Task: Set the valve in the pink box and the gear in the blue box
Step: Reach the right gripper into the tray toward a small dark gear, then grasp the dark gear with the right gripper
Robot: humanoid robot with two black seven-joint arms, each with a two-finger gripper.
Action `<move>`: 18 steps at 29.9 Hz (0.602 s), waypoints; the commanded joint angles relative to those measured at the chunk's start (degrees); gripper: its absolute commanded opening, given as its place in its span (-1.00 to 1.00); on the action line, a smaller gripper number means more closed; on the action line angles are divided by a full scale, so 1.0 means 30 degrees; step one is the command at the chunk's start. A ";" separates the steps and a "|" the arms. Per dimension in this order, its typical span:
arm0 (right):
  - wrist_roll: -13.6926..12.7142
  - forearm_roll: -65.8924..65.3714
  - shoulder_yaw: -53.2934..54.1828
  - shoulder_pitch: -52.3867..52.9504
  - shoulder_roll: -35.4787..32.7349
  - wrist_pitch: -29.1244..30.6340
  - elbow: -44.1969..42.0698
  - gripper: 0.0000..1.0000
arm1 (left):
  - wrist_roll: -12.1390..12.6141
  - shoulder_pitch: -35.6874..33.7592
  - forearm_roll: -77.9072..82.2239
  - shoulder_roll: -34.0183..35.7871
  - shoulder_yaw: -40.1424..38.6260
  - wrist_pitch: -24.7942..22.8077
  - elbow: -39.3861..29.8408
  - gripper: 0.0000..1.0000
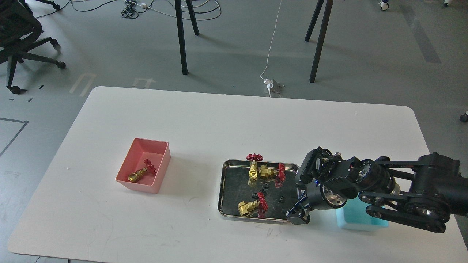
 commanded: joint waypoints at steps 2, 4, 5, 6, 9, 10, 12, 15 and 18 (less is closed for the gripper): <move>-0.0002 -0.0006 -0.0032 -0.0071 0.0975 0.0000 -0.0979 0.74 | -0.0008 -0.0069 0.0003 0.0166 -0.0004 0.0000 0.0003 1.00; -0.0002 -0.0036 -0.0003 -0.0130 0.1326 0.0000 -0.1418 0.72 | -0.0008 -0.0069 -0.0026 0.0255 -0.0033 0.0000 0.0003 1.00; -0.0002 -0.0036 -0.0003 -0.0188 0.1473 0.0000 -0.1623 0.71 | -0.0008 -0.0069 -0.0026 0.0255 -0.0004 0.0000 0.0003 1.00; -0.0002 -0.0036 -0.0003 -0.0189 0.1649 0.0000 -0.1829 0.68 | -0.0037 -0.0069 0.0003 0.0284 -0.0004 0.0000 0.0003 1.00; -0.0002 -0.0036 -0.0003 -0.0189 0.2118 0.0000 -0.2327 0.58 | -0.0037 -0.0069 0.0003 0.0342 -0.0033 0.0000 0.0003 1.00; -0.0002 -0.0036 -0.0003 -0.0218 0.2235 0.0000 -0.2503 0.53 | -0.0037 -0.0069 0.0003 0.0343 -0.0004 0.0000 0.0003 1.00; -0.0002 -0.0036 -0.0003 -0.0218 0.2411 0.0000 -0.2650 0.45 | -0.0037 -0.0069 0.0003 0.0430 -0.0033 0.0000 0.0003 1.00; -0.0031 -0.0415 -0.0061 -0.0218 0.2471 0.0000 -0.2651 0.12 | -0.0037 -0.0069 0.0003 0.0460 -0.0033 0.0000 0.0003 1.00; -0.0119 -0.0504 -0.0091 -0.0189 0.2471 0.0000 -0.2563 -0.28 | -0.0037 -0.0098 0.0003 0.0460 -0.0033 0.0000 0.0003 1.00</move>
